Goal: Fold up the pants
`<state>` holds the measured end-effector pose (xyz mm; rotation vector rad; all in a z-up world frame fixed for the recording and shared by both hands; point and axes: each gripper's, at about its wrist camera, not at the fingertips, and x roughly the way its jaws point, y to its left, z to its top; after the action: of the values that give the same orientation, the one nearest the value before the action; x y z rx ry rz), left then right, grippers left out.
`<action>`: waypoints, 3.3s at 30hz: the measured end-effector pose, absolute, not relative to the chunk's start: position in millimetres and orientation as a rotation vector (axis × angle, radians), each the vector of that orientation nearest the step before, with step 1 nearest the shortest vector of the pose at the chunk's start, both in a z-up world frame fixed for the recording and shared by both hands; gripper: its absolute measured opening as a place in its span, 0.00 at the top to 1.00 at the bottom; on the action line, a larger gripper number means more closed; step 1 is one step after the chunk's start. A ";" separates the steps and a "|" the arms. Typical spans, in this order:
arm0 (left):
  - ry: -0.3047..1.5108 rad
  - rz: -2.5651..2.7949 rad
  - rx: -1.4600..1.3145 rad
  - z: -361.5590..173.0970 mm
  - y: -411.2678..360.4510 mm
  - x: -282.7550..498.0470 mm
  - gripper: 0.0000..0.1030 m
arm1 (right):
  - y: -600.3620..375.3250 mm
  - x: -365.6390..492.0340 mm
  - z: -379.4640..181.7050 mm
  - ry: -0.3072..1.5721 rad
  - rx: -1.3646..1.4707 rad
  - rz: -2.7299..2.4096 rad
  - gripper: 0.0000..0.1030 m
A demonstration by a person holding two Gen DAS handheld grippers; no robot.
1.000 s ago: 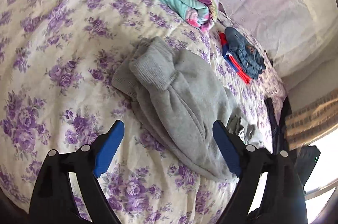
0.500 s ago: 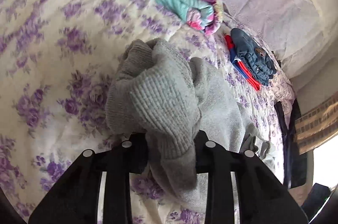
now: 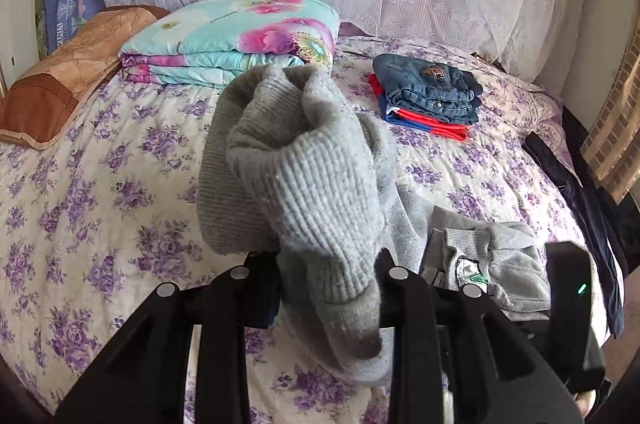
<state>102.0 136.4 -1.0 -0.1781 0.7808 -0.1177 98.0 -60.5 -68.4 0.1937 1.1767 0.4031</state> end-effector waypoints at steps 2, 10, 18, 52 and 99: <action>0.777 -0.128 -0.188 0.6 136.8 99.3 0.73 | -70.1 121.4 -59.0 1.136 0.220 0.339 0.76; 0.803 -0.116 -0.157 1.0 125.9 104.3 0.73 | -57.1 167.0 -109.8 1.267 0.247 0.326 0.76; 0.792 -0.125 0.002 19.5 65.4 96.3 0.73 | -181.1 63.5 -6.4 0.949 0.358 0.279 0.76; 1.120 -0.344 -0.122 -72.7 -15.6 135.8 0.23 | -261.1 43.7 -56.8 1.019 0.678 0.342 0.26; 1.067 -0.455 -0.124 -91.9 12.0 64.5 0.75 | -94.3 178.5 1.1 1.135 -0.134 0.251 0.34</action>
<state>64.5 12.0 -91.9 -0.1241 1.0667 -0.4555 178.5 -94.3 1.1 -0.1336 1.1348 0.2511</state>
